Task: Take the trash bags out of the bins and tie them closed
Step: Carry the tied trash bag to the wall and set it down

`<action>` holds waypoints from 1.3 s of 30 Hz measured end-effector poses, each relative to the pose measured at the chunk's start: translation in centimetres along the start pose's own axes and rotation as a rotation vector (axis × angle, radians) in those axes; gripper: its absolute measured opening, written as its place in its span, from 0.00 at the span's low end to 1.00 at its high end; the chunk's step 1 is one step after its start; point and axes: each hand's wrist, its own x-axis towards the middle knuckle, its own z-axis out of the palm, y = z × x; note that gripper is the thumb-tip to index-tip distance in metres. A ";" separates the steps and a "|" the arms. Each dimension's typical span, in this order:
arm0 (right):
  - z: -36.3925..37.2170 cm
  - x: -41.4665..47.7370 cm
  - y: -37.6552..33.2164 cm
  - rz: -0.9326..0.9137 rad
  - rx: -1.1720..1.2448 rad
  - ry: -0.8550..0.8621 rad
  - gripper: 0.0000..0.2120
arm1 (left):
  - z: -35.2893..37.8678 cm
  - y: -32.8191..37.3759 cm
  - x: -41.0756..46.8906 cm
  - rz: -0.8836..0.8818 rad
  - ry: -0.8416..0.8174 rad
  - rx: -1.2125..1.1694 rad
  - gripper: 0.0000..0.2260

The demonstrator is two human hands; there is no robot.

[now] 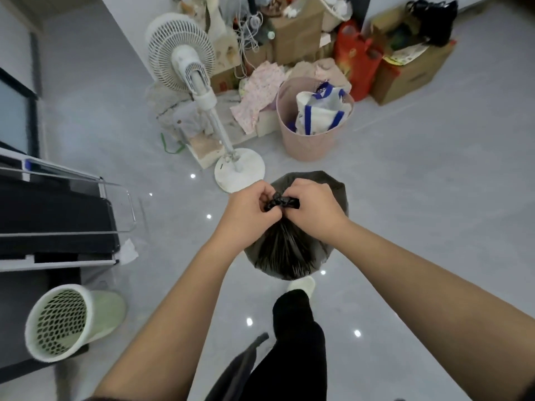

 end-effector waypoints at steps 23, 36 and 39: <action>-34.4 5.2 41.5 0.131 -0.126 0.081 0.04 | 33.6 32.1 30.6 0.165 -0.204 0.198 0.05; -53.0 3.6 64.6 0.122 -0.043 0.066 0.06 | 55.3 50.1 41.0 0.207 -0.076 0.267 0.03; -57.0 4.1 69.8 0.139 -0.075 0.071 0.05 | 59.4 53.7 44.5 0.175 -0.080 0.242 0.03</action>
